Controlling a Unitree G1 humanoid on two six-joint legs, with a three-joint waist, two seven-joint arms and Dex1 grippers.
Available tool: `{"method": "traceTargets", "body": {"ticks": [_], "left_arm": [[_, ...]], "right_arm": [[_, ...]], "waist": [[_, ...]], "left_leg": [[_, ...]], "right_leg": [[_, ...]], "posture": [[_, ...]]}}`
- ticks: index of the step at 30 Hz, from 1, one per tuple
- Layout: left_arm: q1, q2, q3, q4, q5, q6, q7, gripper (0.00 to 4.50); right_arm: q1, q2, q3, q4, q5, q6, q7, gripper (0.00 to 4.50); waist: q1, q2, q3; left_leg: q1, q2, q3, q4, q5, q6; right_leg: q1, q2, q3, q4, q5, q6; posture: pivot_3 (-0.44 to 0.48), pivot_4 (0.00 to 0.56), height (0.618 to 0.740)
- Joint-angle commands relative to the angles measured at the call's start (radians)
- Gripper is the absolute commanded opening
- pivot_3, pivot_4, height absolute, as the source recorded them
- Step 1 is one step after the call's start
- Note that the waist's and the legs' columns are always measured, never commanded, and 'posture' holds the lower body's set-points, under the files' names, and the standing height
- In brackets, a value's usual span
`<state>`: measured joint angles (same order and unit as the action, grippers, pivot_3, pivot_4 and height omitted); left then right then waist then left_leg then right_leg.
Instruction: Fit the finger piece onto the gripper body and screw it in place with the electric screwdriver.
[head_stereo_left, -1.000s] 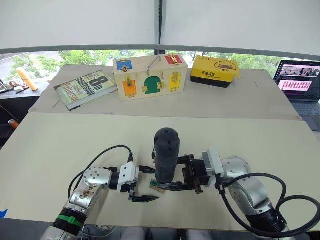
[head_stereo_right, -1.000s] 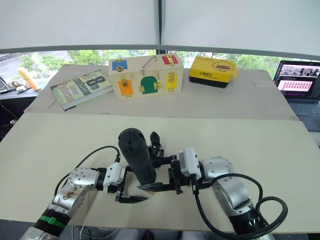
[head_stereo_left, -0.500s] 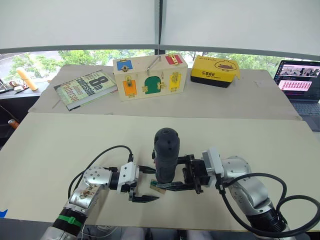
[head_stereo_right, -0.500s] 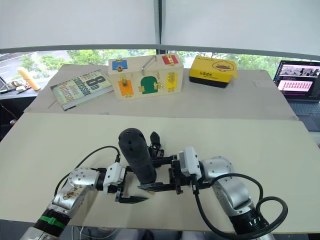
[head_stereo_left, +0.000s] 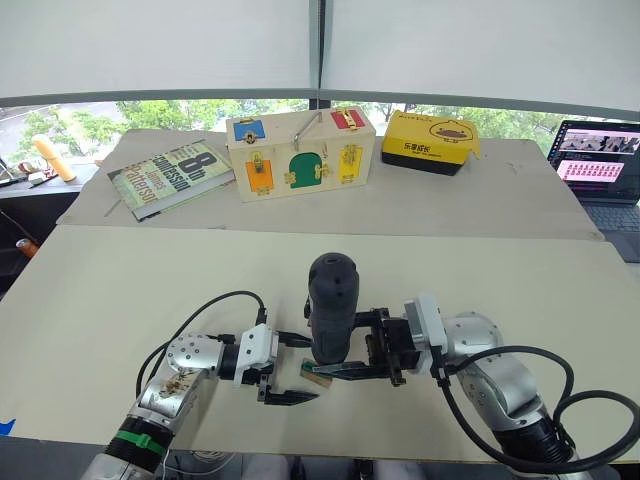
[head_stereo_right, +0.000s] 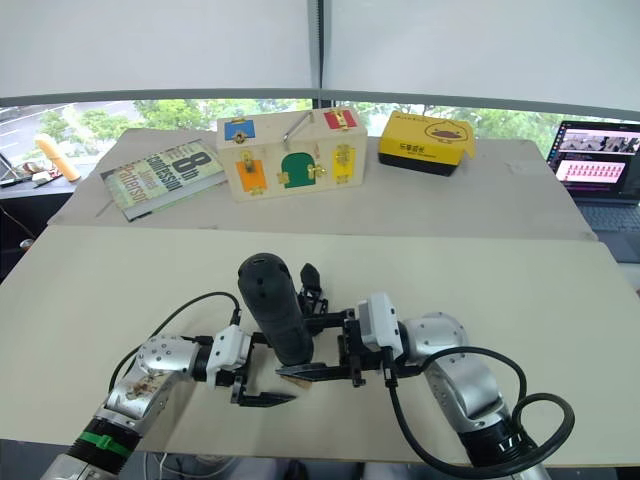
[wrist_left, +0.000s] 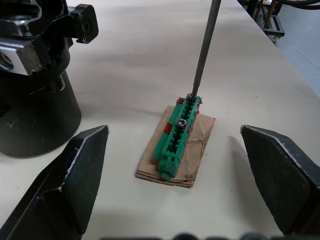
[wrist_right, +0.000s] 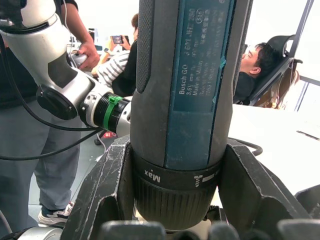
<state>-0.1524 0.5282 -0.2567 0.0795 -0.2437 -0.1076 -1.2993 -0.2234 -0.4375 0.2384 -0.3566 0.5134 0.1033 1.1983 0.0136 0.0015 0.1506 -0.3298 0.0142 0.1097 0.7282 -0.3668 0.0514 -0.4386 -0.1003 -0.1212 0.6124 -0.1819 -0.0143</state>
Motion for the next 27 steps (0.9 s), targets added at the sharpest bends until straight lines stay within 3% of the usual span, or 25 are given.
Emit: {"method": "traceTargets", "body": {"ticks": [1,27], "left_arm": [[0.033,-0.007,-0.047,0.038,0.026,0.022,-0.001,4.5],[0.035,-0.005,-0.045,0.036,0.024,0.025,-0.002,4.5]], "right_arm": [[-0.005,0.001,-0.015,-0.029,0.032,-0.004,0.0,1.95],[-0.001,-0.004,-0.001,-0.035,0.026,0.005,-0.005,1.95]], "waist": [[0.0,0.0,0.0],[0.0,0.0,0.0]], "left_leg": [[0.0,0.0,0.0,0.0,0.0,0.0],[0.0,0.0,0.0,0.0,0.0,0.0]], "right_leg": [[0.0,0.0,0.0,0.0,0.0,0.0],[0.0,-0.001,0.0,0.0,0.0,0.0]], "posture": [[0.0,0.15,0.74],[0.0,0.15,0.74]]}}
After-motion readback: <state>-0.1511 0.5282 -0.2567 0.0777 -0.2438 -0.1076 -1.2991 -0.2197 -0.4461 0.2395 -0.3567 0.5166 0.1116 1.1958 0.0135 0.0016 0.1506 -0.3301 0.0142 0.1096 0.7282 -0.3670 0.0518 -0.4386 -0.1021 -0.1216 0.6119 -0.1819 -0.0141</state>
